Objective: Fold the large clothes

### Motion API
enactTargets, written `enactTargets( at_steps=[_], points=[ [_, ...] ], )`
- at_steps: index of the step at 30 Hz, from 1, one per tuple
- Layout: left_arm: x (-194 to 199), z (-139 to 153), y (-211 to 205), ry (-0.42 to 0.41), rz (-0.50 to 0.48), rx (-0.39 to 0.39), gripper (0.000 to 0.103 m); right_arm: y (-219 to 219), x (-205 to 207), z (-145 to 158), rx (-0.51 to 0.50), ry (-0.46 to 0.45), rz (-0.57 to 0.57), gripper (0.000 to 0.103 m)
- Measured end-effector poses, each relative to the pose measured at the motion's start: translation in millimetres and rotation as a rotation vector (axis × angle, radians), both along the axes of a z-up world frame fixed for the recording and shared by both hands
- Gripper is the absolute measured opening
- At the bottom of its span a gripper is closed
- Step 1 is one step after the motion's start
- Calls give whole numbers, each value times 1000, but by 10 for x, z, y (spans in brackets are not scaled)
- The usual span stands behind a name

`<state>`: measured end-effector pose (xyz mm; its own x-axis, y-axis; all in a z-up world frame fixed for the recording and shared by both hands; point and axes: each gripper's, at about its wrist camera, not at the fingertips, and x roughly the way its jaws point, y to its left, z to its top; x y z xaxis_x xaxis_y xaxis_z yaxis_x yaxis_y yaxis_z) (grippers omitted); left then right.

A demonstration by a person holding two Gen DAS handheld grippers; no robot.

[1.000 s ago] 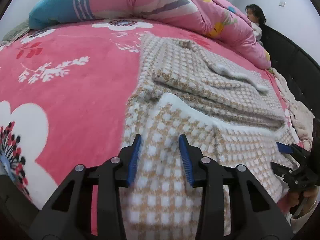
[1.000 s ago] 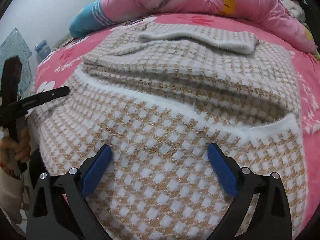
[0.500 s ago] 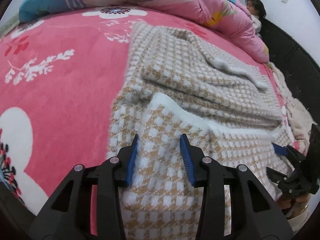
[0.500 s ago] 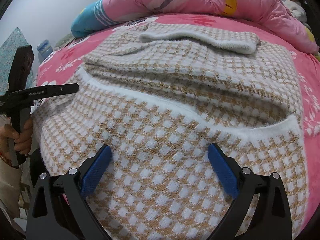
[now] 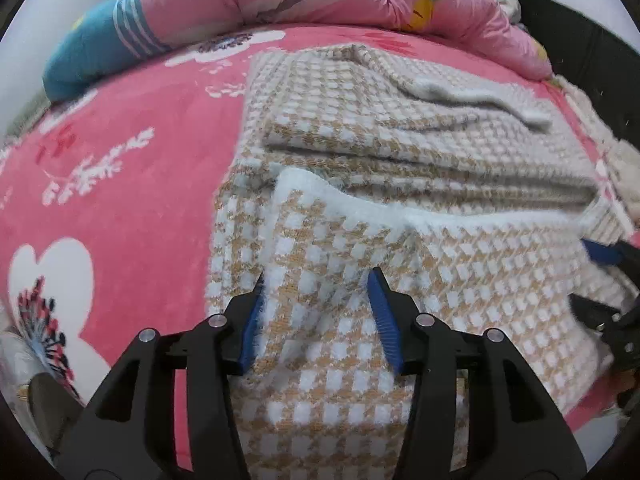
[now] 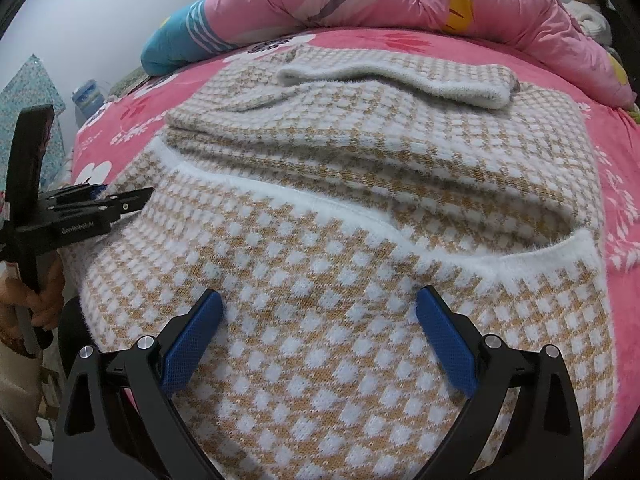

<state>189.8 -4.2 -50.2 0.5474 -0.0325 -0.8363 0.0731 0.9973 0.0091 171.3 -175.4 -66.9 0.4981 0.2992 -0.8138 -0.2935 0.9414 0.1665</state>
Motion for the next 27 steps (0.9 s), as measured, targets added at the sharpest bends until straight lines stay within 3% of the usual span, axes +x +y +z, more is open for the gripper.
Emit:
enactTargets(
  at_steps=[5,11,16,20,22,24,27],
  points=[
    [-61,-2,-34,-22,14,37,52,-2,9,51,2,14,-8,95],
    [-85,-18,21,-34,13,12,53,-150,68,215,134,48,-33,94],
    [-124,-32,49,-43,11,3,54,-212,228,190,122,102,-65,67],
    [-145,-34,61,-52,12,-3,54,-129,267,172,35,87,-80,47],
    [-157,-33,61,-58,10,-2,54,-92,214,207,-1,62,-73,27],
    [-162,-32,58,-64,8,-2,53,-66,163,252,-29,42,-58,14],
    [-182,-31,59,-73,8,-3,53,20,101,296,-70,17,-40,9]
  ],
)
